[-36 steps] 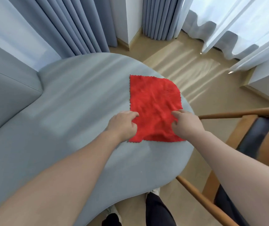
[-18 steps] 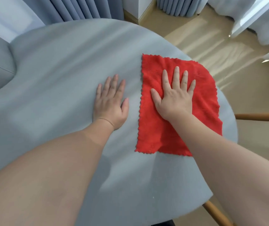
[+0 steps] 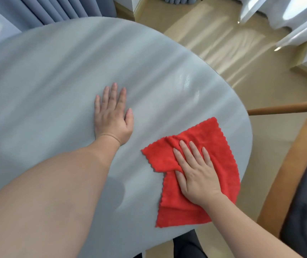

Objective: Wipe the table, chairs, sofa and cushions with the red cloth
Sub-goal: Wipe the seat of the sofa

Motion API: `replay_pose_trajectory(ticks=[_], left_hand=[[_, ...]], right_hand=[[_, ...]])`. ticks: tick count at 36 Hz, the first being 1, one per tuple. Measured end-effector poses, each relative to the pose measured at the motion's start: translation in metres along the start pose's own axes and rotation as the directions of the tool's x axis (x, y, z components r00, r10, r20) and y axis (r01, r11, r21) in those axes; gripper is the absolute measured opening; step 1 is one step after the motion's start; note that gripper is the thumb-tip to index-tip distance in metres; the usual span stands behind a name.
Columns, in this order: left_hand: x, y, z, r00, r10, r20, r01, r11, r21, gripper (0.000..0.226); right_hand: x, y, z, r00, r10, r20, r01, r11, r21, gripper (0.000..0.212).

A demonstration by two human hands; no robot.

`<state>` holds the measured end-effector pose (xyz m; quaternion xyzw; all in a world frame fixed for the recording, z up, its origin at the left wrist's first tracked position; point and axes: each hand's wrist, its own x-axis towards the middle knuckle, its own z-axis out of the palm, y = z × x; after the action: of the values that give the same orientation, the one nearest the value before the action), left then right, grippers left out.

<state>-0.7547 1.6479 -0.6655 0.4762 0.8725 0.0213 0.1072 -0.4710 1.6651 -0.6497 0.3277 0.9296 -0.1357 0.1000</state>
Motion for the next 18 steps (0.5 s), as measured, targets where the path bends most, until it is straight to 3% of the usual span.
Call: replay_pose_trajectory(ticks=[6, 13, 18], left_hand=[[0.005, -0.001, 0.004, 0.999, 0.018, -0.052, -0.019, 0.999, -0.028, 0.066], [0.003, -0.005, 0.01, 0.993, 0.035, -0.109, -0.039, 0.999, -0.034, 0.064], [0.009, -0.004, 0.01, 0.992, 0.036, -0.121, -0.042, 0.998, -0.043, 0.064]], right_hand=[[0.045, 0.034, -0.019, 0.997, -0.055, -0.049, 0.054, 0.998, -0.022, 0.057], [0.163, 0.079, -0.057, 0.951, 0.292, -0.103, -0.288, 0.956, 0.049, 0.06], [0.187, 0.082, -0.058, 0.94, 0.316, -0.131, -0.309, 0.949, 0.068, 0.062]])
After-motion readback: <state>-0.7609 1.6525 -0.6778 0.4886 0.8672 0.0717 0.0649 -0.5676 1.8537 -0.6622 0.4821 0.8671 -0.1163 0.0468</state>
